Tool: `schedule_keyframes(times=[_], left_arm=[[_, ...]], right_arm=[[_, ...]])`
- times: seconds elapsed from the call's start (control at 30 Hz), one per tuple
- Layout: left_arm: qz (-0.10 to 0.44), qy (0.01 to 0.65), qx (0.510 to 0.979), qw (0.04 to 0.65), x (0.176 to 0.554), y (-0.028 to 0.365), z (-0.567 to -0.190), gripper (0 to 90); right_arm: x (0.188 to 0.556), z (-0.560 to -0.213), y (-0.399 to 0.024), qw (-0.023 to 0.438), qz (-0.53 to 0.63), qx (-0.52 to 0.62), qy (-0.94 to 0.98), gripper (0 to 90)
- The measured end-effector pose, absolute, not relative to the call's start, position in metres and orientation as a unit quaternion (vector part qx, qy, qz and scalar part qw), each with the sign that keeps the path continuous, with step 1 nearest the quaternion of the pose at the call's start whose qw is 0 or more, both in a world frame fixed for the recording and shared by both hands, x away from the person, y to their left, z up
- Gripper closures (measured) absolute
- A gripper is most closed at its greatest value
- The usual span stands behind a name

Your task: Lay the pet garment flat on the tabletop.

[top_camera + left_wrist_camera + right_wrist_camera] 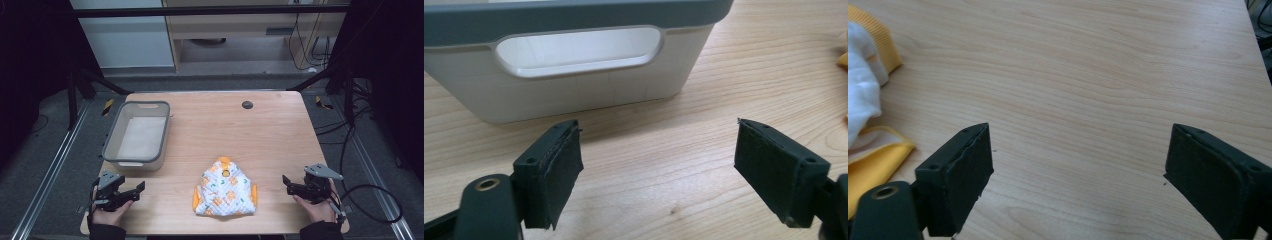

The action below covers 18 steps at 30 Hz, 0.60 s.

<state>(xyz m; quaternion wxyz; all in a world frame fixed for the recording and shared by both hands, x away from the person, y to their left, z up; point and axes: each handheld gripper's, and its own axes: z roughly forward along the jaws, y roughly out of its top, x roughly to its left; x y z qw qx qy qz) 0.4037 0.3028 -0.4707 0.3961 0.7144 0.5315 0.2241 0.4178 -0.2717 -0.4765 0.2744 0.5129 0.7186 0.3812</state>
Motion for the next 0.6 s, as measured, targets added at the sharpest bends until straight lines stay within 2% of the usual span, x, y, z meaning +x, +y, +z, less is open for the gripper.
schedule_keyframes(times=[0.3,0.6], left_arm=[[0.217,0.527,0.713,0.408,0.396,0.297,-0.464,23.7],[0.203,0.51,0.721,0.422,0.39,0.289,-0.454,25.2]], right_arm=[[0.415,-0.474,-0.263,0.254,0.401,0.5,0.724,16.1],[0.415,-0.469,-0.259,0.257,0.407,0.48,0.733,18.3]])
